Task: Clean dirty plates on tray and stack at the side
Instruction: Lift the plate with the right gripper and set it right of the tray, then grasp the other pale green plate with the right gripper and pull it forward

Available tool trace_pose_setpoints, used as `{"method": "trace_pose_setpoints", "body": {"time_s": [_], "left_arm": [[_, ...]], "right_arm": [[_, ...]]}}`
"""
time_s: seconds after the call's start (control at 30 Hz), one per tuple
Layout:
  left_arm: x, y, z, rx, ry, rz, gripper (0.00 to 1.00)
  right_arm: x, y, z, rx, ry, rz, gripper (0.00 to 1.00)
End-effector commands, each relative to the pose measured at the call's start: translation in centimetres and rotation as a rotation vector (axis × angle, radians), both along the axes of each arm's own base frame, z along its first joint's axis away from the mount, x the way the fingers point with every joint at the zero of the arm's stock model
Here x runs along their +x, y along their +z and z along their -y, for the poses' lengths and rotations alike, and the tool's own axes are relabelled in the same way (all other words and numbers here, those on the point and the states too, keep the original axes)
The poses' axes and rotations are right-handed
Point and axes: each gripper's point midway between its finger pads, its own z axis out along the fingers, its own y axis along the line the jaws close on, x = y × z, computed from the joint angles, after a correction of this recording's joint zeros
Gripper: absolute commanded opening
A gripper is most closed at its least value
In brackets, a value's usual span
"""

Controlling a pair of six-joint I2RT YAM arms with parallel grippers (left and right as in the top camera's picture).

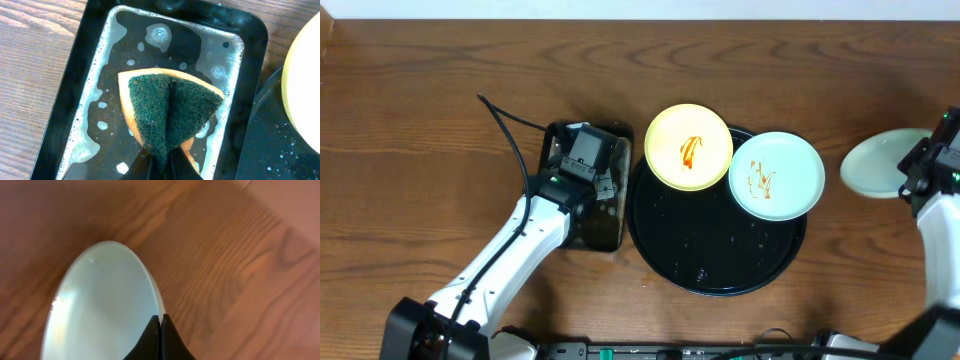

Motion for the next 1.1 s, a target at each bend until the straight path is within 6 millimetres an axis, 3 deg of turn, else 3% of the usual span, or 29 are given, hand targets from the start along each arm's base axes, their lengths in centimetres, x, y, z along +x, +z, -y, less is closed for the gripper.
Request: {"method": "trace_pose_setpoints", "body": {"time_s": [0.0,0.1,0.23,0.3,0.4,0.53,0.63,0.67,0.73,0.97,1.07], "left_arm": [[0.0,-0.4,-0.4,0.003,0.023,-0.007,0.08],[0.0,-0.4,-0.4,0.003,0.023,-0.007,0.08],[0.0,-0.4,-0.4,0.003,0.024,-0.007,0.08],[0.0,-0.4,-0.4,0.003,0.024,-0.007,0.08],[0.0,-0.4,-0.4,0.003,0.024,-0.007,0.08],[0.0,-0.4,-0.4,0.003,0.023,-0.007,0.08],[-0.1,-0.4,-0.4,0.003,0.023,-0.008,0.08],[-0.1,-0.4,-0.4,0.004,0.023,-0.008,0.08],[-0.1,-0.4,-0.4,0.004,0.023,-0.008,0.08],[-0.1,-0.4,-0.4,0.003,0.024,-0.008,0.08],[-0.1,-0.4,-0.4,0.003,0.024,-0.008,0.08]], "right_arm": [[1.3,-2.7,-0.1,0.114,0.024,0.012,0.01],[2.0,-3.9,-0.1,0.146,0.042,0.015,0.01],[3.2,-3.8,-1.0,0.178,0.120,0.045,0.04],[4.6,-3.7,-3.3,0.238,0.280,0.073,0.18],[5.4,-3.9,-6.7,0.358,0.435,0.101,0.20],[5.2,-4.1,-10.7,0.498,0.587,0.108,0.32],[4.7,-4.4,-11.9,0.540,0.609,0.087,0.59],[4.6,-4.5,-12.1,0.547,0.610,0.080,0.76],[4.5,-4.6,-12.4,0.558,0.614,0.078,0.98],[4.2,-5.2,-13.4,0.588,0.628,0.060,0.99],[4.2,-5.9,-14.2,0.605,0.641,0.037,0.80]]}}
